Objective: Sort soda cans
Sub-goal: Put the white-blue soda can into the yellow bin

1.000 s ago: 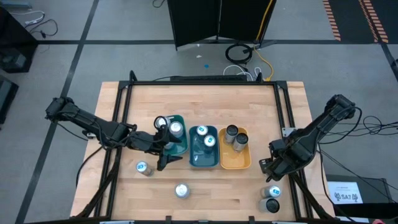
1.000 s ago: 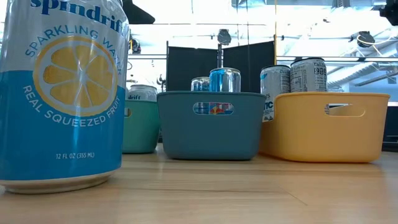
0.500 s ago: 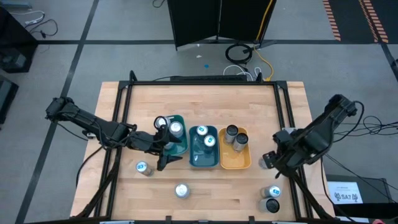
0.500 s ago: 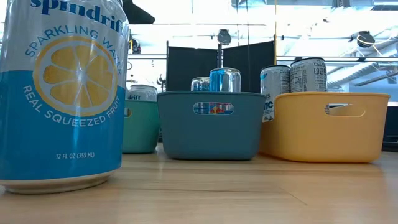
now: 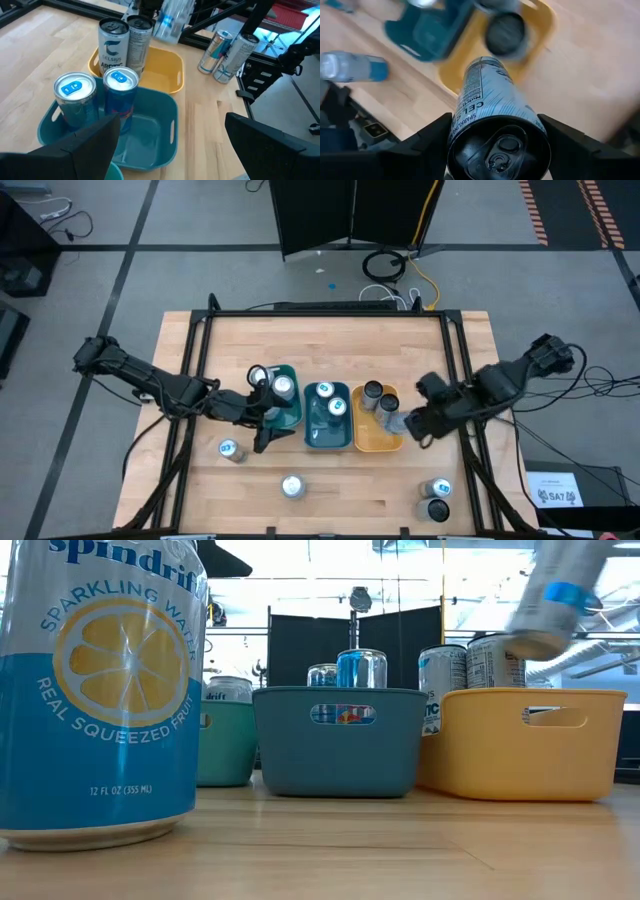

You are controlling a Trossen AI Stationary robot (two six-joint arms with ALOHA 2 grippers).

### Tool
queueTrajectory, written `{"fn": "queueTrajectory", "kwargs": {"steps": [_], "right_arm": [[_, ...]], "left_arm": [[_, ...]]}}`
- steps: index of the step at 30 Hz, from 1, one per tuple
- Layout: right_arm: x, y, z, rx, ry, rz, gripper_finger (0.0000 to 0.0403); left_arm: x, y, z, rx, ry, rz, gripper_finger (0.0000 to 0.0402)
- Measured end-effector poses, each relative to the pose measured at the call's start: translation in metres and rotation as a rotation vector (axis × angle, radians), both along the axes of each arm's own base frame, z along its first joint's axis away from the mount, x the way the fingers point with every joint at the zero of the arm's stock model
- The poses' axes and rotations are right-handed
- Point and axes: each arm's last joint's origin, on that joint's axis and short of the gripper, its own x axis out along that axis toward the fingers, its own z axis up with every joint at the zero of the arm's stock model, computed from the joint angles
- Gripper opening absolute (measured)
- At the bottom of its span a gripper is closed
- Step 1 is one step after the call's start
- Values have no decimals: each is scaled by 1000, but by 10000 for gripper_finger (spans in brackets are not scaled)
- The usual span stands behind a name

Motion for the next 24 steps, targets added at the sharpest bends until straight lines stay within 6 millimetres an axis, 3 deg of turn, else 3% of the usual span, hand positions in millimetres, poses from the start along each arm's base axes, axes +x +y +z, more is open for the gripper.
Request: {"fn": "queueTrajectory", "kwargs": {"steps": [11, 24], "right_arm": [[73, -15, -36, -54, 88, 297, 245], [117, -39, -77, -90, 226, 242, 245]], "left_arm": [[0, 0, 0, 3, -7, 22, 368], [0, 1, 0, -10, -3, 31, 368]]}}
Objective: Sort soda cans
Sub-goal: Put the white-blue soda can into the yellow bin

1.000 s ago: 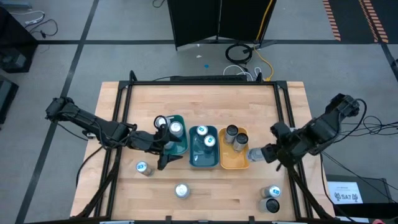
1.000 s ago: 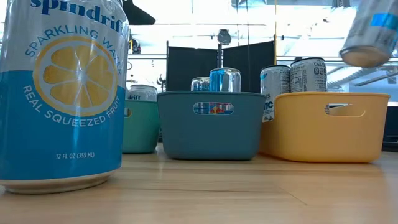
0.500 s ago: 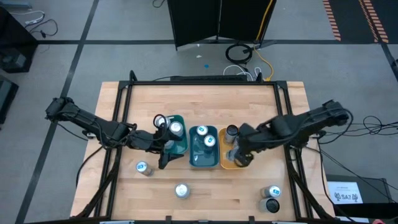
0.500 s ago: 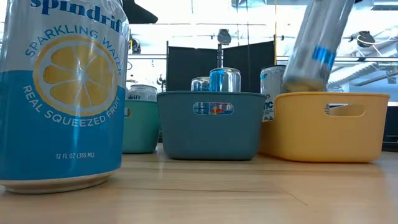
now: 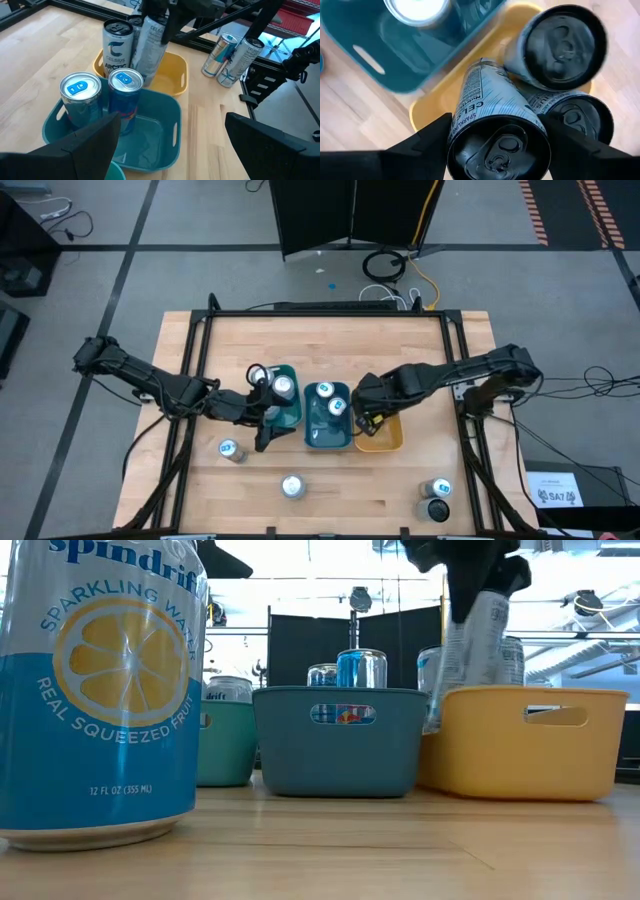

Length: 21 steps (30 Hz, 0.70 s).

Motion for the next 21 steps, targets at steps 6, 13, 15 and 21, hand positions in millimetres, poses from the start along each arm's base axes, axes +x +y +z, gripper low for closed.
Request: {"fn": "queueTrajectory", "kwargs": {"steps": [6, 13, 15, 21], "right_arm": [[13, -2, -12, 4, -3, -62, 247], [14, -3, -13, 20, -13, -136, 268], [15, -1, -13, 24, -16, -136, 270], [14, 2, -14, 23, -12, -83, 271]], "left_arm": [[0, 0, 0, 1, 0, 0, 368], [0, 0, -1, 38, 7, -16, 368], [0, 1, -1, 51, 6, -21, 368], [2, 8, -1, 75, 7, -3, 368]]}}
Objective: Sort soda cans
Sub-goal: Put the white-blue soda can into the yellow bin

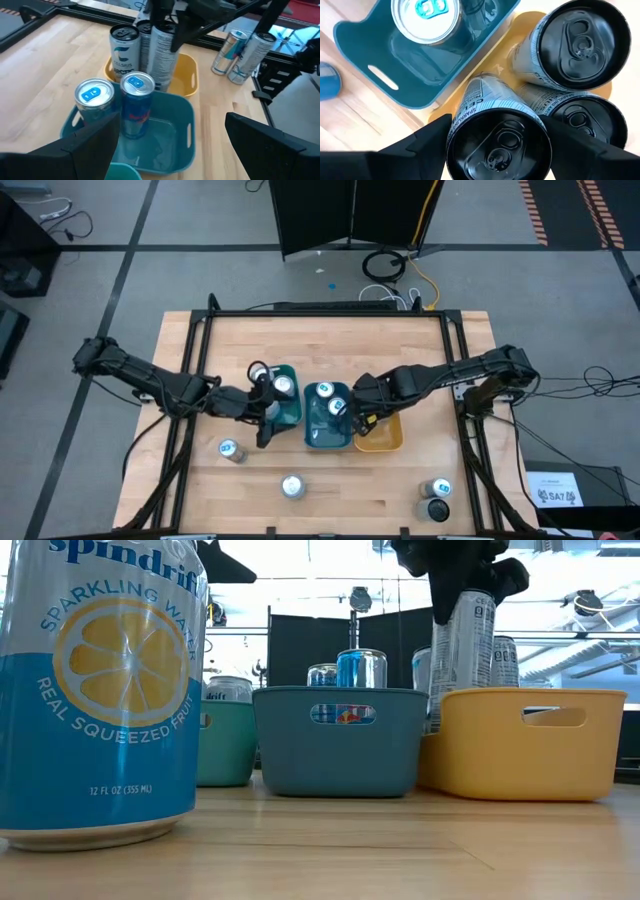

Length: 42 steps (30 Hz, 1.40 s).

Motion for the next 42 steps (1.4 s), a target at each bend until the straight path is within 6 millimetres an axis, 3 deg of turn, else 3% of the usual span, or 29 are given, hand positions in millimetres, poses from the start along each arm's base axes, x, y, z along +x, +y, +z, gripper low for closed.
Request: {"fn": "queueTrajectory", "kwargs": {"steps": [6, 12, 17, 21, 38, 42], "right_arm": [[-2, 9, 11, -36, 0, 67, 260], [-7, 13, 51, -80, -66, 79, 261], [-5, 14, 60, -92, -90, 164, 261], [-4, 15, 58, -120, -54, 304, 261], [17, 50, 14, -284, 167, 1001, 261], [18, 50, 13, -318, 190, 1095, 261]], "left_arm": [[0, 7, -3, 10, 29, 25, 368], [1, 10, -3, 10, 33, 38, 368], [1, 10, -3, 7, 40, 38, 368], [1, 10, -4, 3, 40, 38, 368], [1, 9, -4, -35, 43, 26, 368], [1, 9, -4, -35, 43, 26, 368]]}}
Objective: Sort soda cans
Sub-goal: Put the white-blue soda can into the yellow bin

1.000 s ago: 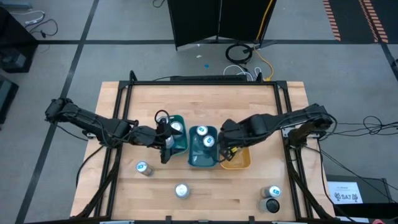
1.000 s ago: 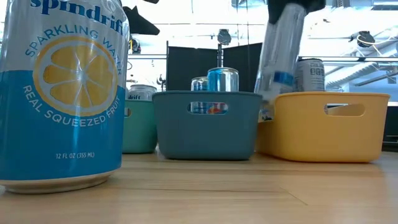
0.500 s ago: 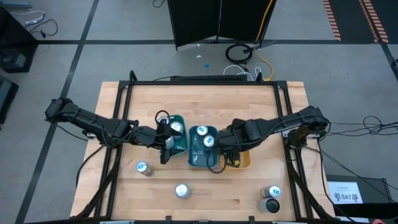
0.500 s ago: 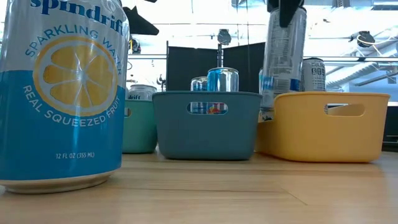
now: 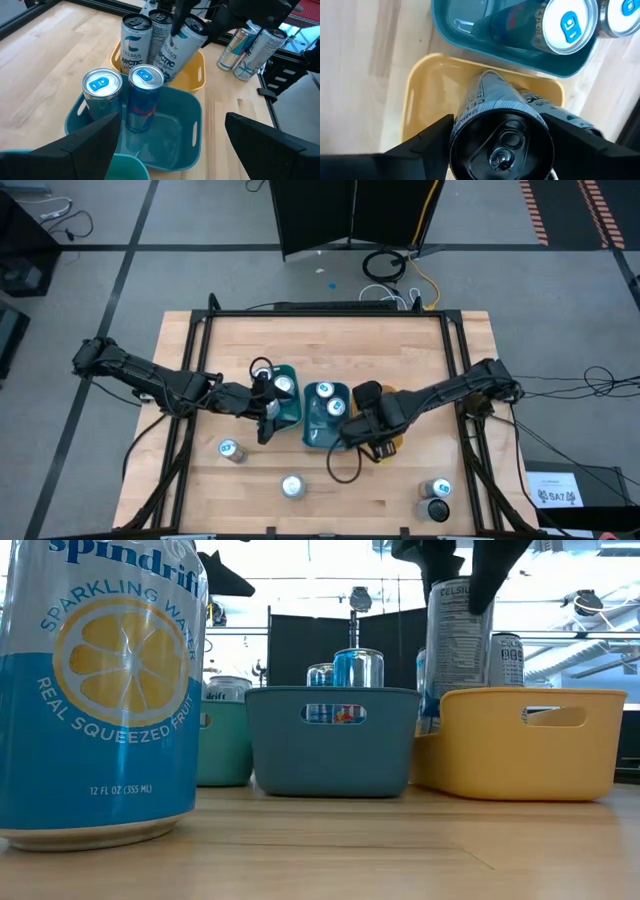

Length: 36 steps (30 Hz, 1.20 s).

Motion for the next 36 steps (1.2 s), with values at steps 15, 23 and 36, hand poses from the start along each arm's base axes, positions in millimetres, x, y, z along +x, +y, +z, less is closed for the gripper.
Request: {"fn": "queueTrajectory", "kwargs": {"steps": [15, 23, 36], "right_arm": [[19, -10, -25, 45, 110, 156, 261], [23, -9, -34, 37, 131, 58, 269], [22, -10, -30, 46, 104, 23, 292]], "left_arm": [[0, 0, 0, 0, 0, 0, 368], [0, -1, 0, -10, 4, -18, 368], [0, -1, 0, -9, 7, -21, 368]]}}
